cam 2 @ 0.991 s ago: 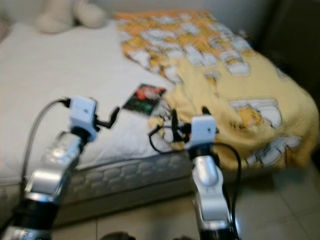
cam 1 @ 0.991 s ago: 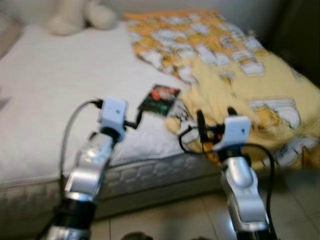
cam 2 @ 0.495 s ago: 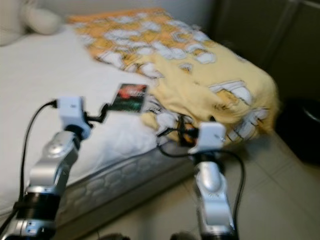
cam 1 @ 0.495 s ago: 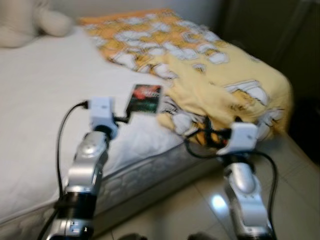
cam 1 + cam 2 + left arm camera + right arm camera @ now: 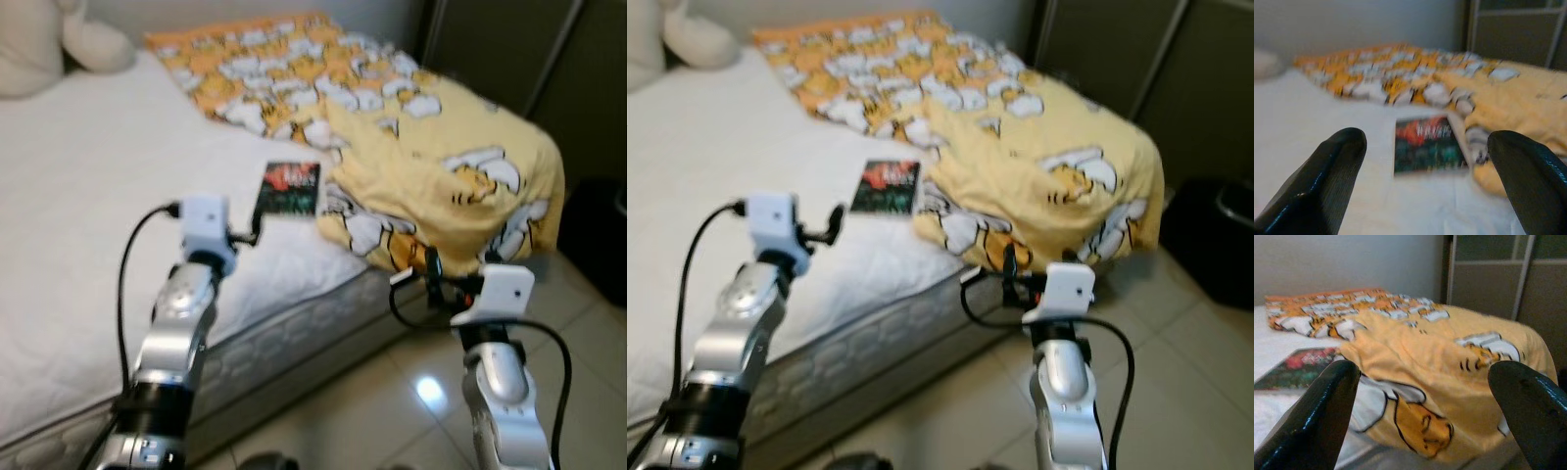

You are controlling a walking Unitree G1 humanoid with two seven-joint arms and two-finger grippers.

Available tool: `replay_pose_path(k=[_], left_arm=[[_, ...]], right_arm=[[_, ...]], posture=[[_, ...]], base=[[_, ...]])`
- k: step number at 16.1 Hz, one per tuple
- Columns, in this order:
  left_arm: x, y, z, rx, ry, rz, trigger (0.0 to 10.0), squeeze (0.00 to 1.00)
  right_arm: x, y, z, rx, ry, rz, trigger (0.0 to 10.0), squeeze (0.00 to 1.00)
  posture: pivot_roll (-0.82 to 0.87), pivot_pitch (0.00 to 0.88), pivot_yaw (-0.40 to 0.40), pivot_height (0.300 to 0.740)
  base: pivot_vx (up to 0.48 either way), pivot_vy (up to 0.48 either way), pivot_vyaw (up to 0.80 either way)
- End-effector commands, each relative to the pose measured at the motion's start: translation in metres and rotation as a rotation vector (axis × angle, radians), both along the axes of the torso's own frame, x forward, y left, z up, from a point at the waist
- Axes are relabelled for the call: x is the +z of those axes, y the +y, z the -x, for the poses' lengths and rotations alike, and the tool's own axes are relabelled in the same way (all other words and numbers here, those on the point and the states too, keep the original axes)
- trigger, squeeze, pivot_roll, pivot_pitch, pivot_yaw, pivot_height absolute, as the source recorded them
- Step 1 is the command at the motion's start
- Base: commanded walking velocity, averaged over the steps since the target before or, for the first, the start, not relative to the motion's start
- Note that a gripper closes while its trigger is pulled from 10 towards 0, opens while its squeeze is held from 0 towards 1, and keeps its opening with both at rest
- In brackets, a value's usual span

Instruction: Clean up the room

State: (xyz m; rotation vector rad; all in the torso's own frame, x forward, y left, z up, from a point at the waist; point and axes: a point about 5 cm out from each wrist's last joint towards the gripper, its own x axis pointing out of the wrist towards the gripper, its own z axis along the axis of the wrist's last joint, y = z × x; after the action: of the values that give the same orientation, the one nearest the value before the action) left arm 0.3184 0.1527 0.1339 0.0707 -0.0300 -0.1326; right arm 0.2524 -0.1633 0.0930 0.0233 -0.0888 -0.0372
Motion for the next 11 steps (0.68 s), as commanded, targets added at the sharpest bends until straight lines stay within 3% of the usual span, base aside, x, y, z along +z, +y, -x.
replay_pose_path(k=[1,7,11], left_arm=[[0.011,-0.009,-0.004,-0.036,-0.041,-0.015,10.0,0.00],[0.010,-0.019,-0.002,-0.080,-0.050,-0.020,10.0,0.00],[0.004,0.002,-0.007,0.075,0.020,0.102,10.0,0.00]], right_arm=[[0.006,0.002,-0.003,0.021,-0.030,-0.001,10.0,0.00],[0.007,0.007,-0.009,0.051,-0.028,0.005,10.0,0.00],[0.006,0.002,-0.005,0.034,-0.025,-0.015,10.0,0.00]], posture=[[-0.02,0.000,0.034,0.710],[-0.02,0.000,0.040,0.710],[-0.02,0.000,0.041,0.710]], base=[[0.480,0.000,0.00],[0.476,0.000,0.00],[0.475,0.000,0.00]])
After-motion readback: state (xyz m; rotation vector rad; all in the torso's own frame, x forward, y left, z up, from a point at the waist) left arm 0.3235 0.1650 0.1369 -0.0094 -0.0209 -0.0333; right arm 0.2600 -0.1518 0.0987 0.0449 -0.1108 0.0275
